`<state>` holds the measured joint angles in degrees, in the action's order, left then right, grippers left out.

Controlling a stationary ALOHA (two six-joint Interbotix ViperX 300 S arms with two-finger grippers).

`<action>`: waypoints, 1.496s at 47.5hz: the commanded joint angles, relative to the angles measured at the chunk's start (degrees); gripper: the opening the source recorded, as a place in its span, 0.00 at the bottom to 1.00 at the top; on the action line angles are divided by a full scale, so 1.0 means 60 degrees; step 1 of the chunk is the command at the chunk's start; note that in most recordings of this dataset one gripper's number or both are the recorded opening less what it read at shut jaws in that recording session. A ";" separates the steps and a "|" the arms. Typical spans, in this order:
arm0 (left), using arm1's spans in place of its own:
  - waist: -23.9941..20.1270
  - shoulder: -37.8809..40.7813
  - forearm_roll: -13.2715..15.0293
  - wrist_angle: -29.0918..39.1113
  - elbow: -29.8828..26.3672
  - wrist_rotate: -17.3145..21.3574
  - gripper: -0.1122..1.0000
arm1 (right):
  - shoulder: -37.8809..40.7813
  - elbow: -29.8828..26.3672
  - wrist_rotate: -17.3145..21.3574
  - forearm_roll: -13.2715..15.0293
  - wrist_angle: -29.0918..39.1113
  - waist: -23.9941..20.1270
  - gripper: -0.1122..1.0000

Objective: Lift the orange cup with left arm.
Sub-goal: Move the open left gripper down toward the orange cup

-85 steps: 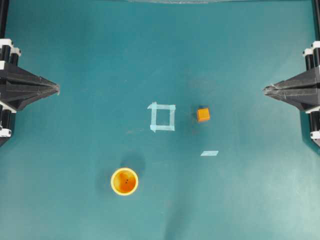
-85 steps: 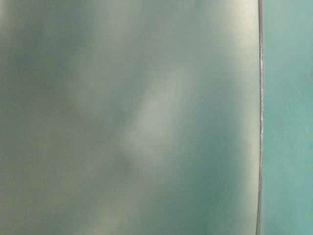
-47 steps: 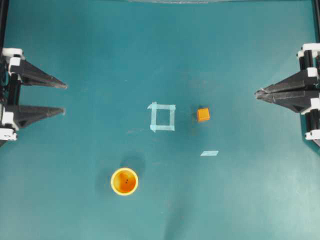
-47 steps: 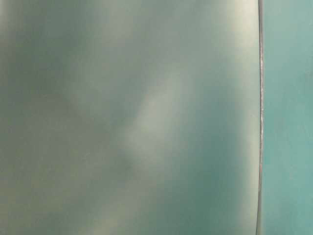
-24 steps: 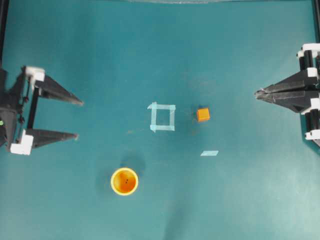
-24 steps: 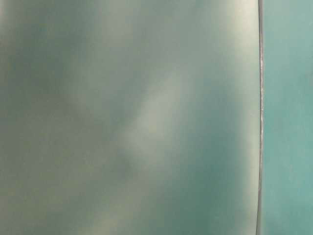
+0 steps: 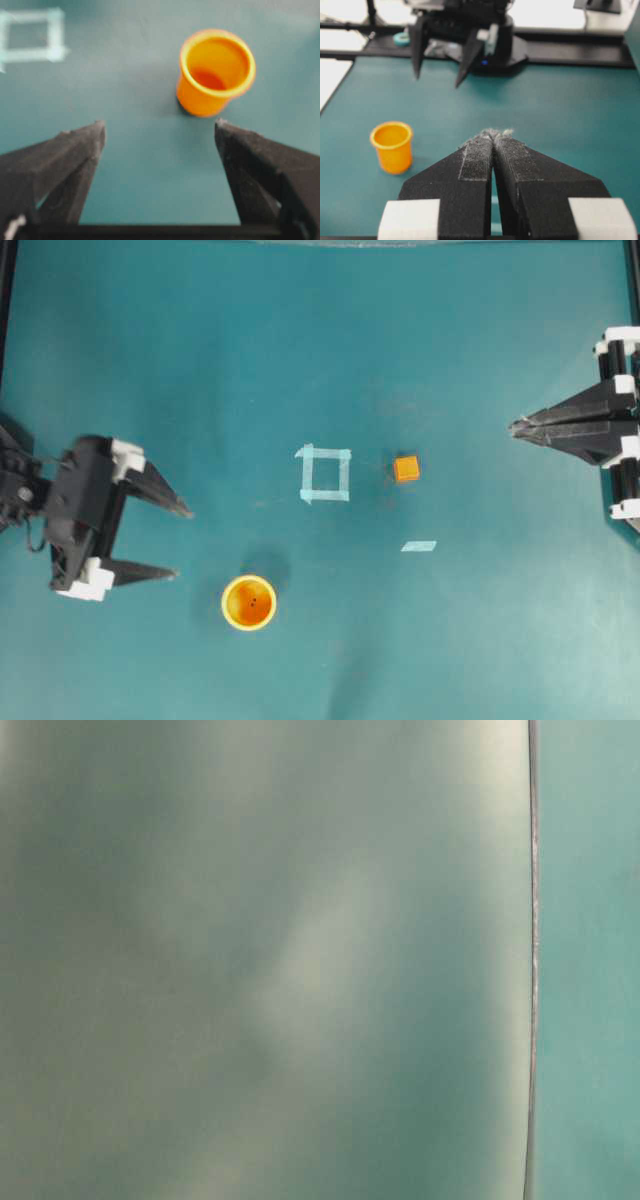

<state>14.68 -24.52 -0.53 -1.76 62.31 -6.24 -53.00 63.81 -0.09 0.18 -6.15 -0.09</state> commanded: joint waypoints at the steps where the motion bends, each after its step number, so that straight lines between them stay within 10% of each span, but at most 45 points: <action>1: 0.0176 0.0425 -0.0029 0.0000 -0.0439 -0.0029 0.87 | 0.0029 -0.0264 0.0000 0.0000 -0.0044 0.0000 0.10; 71: 0.1040 0.4614 -0.0044 -0.0879 -0.2520 -0.0806 0.87 | 0.0059 -0.0308 0.0029 0.0015 -0.0029 0.0000 0.10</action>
<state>20.48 3.60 -0.62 -6.50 48.60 -11.25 -52.82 63.81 0.00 0.18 -6.15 -0.09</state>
